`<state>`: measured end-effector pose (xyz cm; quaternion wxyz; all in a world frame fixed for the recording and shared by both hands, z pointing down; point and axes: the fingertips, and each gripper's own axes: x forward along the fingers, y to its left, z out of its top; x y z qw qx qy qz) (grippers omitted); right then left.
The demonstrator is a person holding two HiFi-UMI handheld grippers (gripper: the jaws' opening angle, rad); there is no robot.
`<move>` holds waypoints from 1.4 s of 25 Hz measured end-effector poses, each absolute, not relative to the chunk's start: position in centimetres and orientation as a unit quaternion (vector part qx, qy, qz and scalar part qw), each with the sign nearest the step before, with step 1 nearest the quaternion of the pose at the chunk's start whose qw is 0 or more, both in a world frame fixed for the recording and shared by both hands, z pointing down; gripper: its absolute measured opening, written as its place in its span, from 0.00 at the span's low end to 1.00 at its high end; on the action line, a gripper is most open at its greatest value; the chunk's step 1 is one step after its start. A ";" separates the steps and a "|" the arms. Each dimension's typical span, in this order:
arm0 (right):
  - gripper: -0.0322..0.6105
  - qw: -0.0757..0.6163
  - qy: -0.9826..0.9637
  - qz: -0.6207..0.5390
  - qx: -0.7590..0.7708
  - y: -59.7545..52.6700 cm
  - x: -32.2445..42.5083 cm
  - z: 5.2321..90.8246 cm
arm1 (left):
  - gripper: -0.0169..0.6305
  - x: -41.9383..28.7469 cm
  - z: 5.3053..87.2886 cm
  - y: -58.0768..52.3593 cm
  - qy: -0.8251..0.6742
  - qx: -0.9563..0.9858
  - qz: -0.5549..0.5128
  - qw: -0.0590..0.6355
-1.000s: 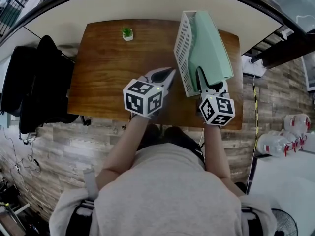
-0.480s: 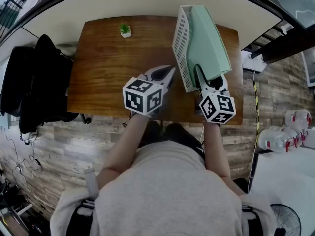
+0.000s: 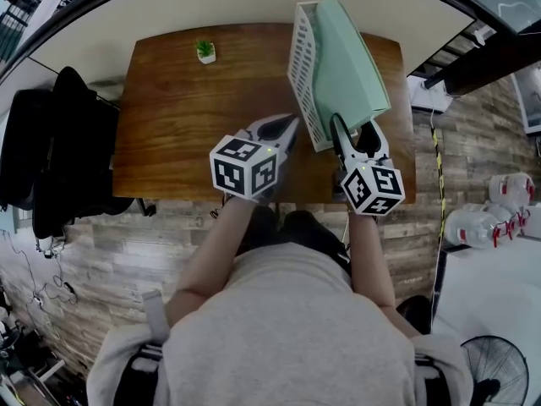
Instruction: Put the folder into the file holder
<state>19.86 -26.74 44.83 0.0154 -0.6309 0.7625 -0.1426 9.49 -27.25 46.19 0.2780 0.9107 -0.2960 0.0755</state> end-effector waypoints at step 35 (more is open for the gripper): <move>0.07 0.019 0.819 -0.181 -0.544 -24.3 12.8 44.8 | 0.05 7.8 45.7 -26.6 -0.300 0.913 0.065 0.267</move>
